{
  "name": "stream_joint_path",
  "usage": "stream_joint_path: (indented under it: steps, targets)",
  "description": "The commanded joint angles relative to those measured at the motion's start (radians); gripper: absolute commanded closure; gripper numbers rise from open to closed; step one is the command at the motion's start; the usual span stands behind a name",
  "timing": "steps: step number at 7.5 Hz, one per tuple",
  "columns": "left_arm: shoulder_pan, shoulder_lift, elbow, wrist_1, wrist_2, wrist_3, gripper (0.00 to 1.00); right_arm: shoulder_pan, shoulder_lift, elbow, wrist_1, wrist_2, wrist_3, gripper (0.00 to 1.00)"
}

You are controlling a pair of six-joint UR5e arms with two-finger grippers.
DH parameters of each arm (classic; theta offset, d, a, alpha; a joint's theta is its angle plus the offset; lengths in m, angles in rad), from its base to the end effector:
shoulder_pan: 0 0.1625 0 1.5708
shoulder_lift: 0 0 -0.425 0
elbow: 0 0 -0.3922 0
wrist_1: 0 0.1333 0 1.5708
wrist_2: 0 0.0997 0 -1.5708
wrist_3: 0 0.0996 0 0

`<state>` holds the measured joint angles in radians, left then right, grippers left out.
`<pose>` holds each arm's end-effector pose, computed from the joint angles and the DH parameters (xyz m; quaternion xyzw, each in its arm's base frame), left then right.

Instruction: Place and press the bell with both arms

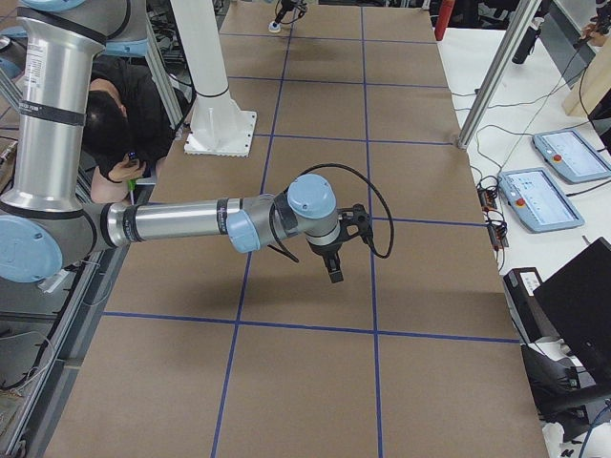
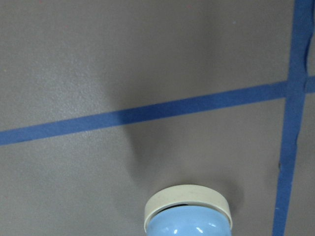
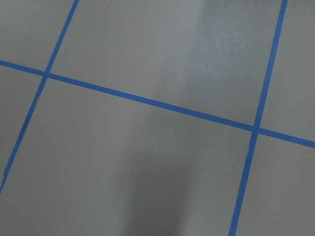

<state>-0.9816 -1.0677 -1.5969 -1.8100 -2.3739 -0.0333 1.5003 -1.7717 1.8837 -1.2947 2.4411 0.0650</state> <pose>0.0733 -0.2206 0.8056 -0.2228 0.3360 0.2062 0.8916 0.0273 -0.4245 0.5568 0.1465 -0.4245 -0.0837 0.8896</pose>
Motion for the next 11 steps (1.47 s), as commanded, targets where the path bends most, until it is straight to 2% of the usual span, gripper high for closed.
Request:
stream_joint_path:
  steps: [1, 3, 11]
  targets:
    - [0.004, 0.0, 0.006, -0.015, -0.039, -0.007, 0.0, 0.0, -0.002, 0.0, 0.0, -0.001, -0.002, 0.0]
    - [0.006, 0.0, 0.015, -0.02, -0.076, -0.007, 0.0, 0.0, -0.002, 0.0, 0.0, -0.001, -0.001, 0.0]
    - [0.07, -0.028, 0.058, -0.02, -0.073, -0.022, 0.0, -0.008, -0.002, 0.0, 0.0, -0.002, -0.001, 0.0]
